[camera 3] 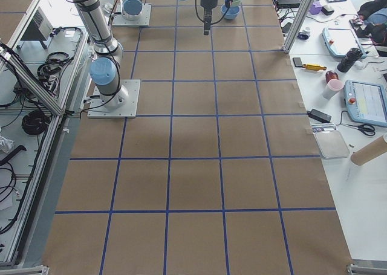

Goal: Stack green bowl on blue bowl
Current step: 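Carry the green bowl with the left gripper and lower it into the blue bowl, then open the left gripper to release the green bowl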

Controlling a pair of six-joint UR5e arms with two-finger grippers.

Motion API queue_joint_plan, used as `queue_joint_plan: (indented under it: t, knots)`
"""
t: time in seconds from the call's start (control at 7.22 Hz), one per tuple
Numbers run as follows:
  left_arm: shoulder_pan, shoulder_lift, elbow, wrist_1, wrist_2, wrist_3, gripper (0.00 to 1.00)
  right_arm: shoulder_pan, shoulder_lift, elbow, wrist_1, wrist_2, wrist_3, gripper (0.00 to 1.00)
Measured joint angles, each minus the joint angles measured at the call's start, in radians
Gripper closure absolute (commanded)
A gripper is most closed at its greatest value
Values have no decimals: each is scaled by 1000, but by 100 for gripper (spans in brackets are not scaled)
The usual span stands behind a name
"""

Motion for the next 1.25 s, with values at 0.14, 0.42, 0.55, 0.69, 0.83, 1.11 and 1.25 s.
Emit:
queue_joint_plan:
  t: [0.14,0.42,0.55,0.69,0.83,1.11,1.25]
  knots:
    - [-14,-16,6,1,3,-14,100,0,0,0,0,0,0,0]
    - [-31,-22,3,-2,24,-26,100,0,0,1,-1,0,0,0]
    - [-33,-21,0,-4,44,-23,100,0,0,0,0,0,0,0]
    - [-34,-19,-7,-4,60,-22,100,0,0,0,0,0,0,0]
    - [-34,-18,-20,-1,73,-23,59,0,0,0,-1,0,0,0]
    - [-34,-13,-41,5,88,-28,19,0,0,0,0,0,0,0]
    - [-35,-8,-41,5,89,-32,15,0,0,0,0,0,0,0]
